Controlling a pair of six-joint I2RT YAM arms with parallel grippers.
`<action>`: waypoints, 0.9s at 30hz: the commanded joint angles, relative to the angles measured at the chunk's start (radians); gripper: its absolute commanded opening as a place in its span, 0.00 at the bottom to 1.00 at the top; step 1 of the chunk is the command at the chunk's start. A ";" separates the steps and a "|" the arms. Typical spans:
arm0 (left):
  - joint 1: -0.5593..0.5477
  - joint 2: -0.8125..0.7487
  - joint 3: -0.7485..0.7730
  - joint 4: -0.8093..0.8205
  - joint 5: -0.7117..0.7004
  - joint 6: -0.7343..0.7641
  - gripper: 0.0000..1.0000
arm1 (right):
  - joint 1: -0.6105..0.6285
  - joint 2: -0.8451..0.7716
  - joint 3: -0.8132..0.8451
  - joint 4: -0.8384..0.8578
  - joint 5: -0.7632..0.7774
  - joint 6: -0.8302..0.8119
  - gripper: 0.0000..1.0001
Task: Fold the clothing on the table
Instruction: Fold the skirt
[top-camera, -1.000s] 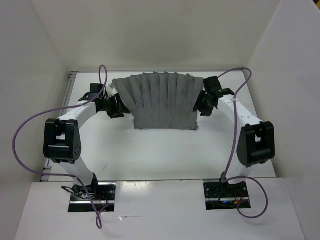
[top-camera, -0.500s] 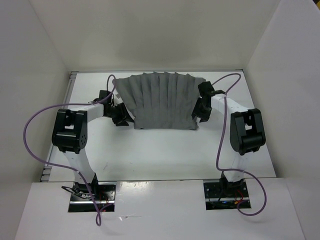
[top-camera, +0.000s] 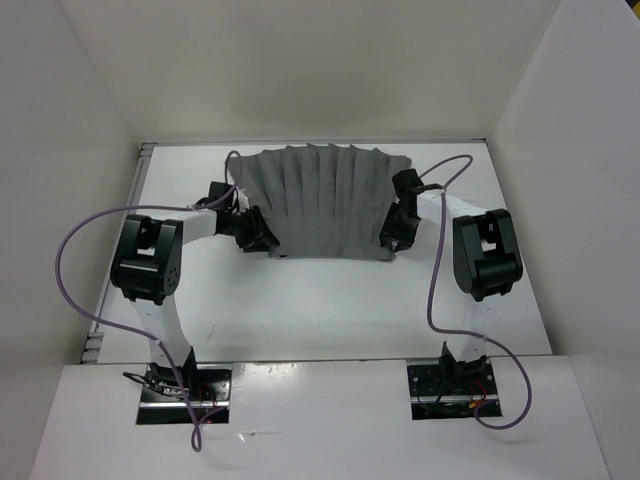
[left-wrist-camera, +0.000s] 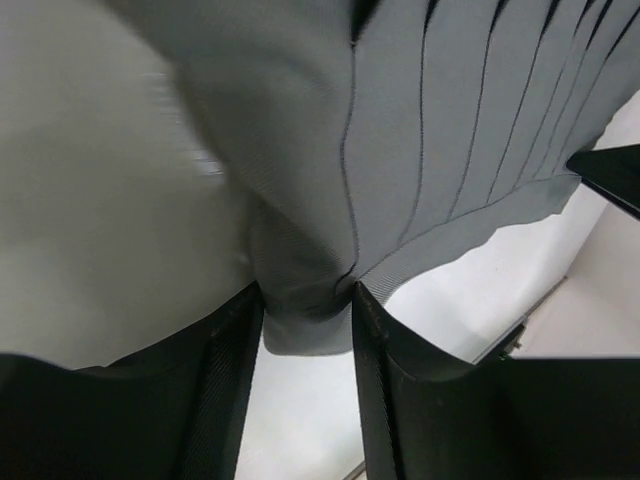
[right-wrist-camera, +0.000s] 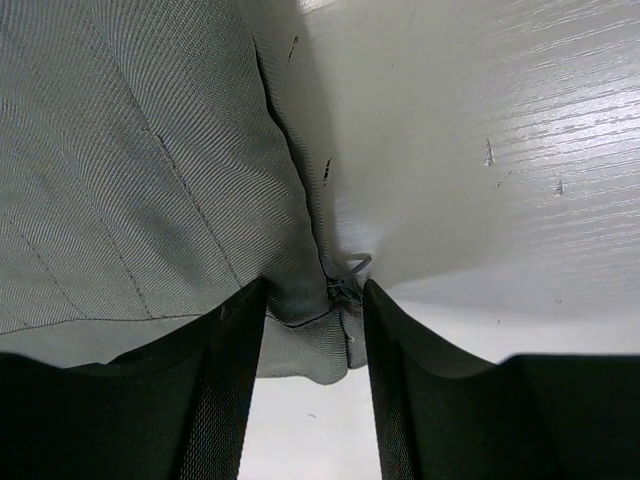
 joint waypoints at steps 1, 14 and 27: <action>-0.032 0.058 -0.009 -0.009 -0.028 -0.008 0.48 | -0.004 0.009 -0.013 0.035 -0.010 -0.012 0.49; -0.102 0.119 0.046 -0.026 -0.042 -0.012 0.00 | -0.014 0.006 -0.047 0.047 -0.035 0.010 0.00; -0.012 0.040 0.180 -0.141 0.024 0.047 0.00 | -0.089 -0.116 0.053 -0.042 -0.067 -0.015 0.00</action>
